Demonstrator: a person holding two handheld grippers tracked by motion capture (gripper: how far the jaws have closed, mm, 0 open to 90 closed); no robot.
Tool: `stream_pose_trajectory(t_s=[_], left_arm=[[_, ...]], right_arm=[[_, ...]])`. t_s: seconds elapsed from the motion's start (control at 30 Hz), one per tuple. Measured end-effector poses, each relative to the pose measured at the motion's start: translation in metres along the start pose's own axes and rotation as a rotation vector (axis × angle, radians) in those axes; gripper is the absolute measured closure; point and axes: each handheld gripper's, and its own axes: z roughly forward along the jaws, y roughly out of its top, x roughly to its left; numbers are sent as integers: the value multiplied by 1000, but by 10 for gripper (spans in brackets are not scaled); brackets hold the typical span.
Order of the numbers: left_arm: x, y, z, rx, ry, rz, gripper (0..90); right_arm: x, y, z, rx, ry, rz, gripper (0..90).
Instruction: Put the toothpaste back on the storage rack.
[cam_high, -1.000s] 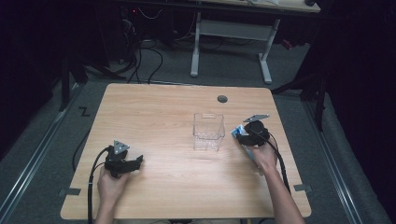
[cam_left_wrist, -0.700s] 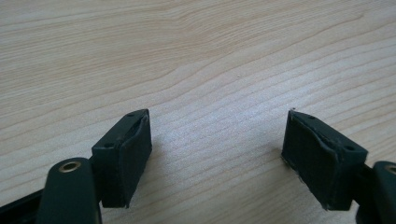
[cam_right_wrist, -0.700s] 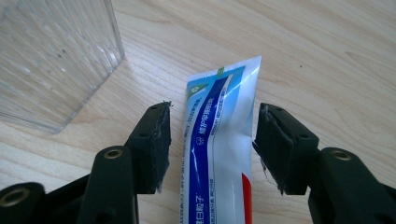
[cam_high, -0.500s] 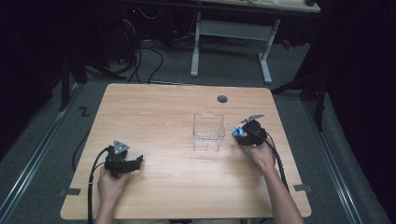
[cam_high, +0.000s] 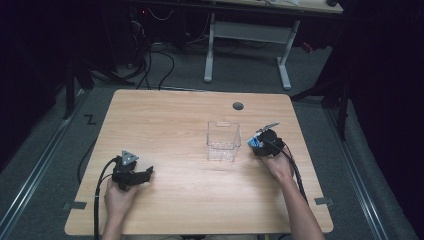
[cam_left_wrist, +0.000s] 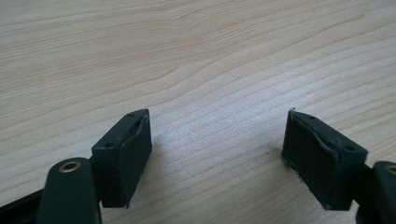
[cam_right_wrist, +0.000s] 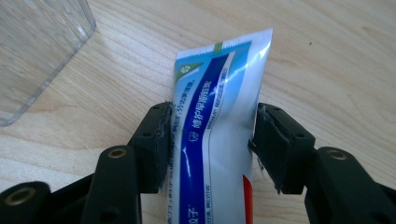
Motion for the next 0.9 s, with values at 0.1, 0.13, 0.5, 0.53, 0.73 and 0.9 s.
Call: stream_pose_trajectory(t_s=[0.1, 0.13, 0.5, 0.53, 0.73, 0.9], left_arm=[[0, 0, 0, 0, 0, 0, 241], [0, 0, 0, 0, 0, 0, 241], [0, 0, 0, 0, 0, 0, 241], [0, 0, 0, 0, 0, 0, 241], [0, 0, 0, 0, 0, 0, 241], [0, 0, 0, 0, 0, 0, 241]], right_arm=[[-1, 0, 3, 3, 21, 18, 460], [-1, 0, 3, 6, 18, 15, 462], [-6, 5, 4, 54, 55, 36, 463], [-6, 5, 4, 57, 56, 36, 463], [-5, 8, 4, 74, 49, 27, 461], [-4, 9, 6, 87, 42, 12, 457]])
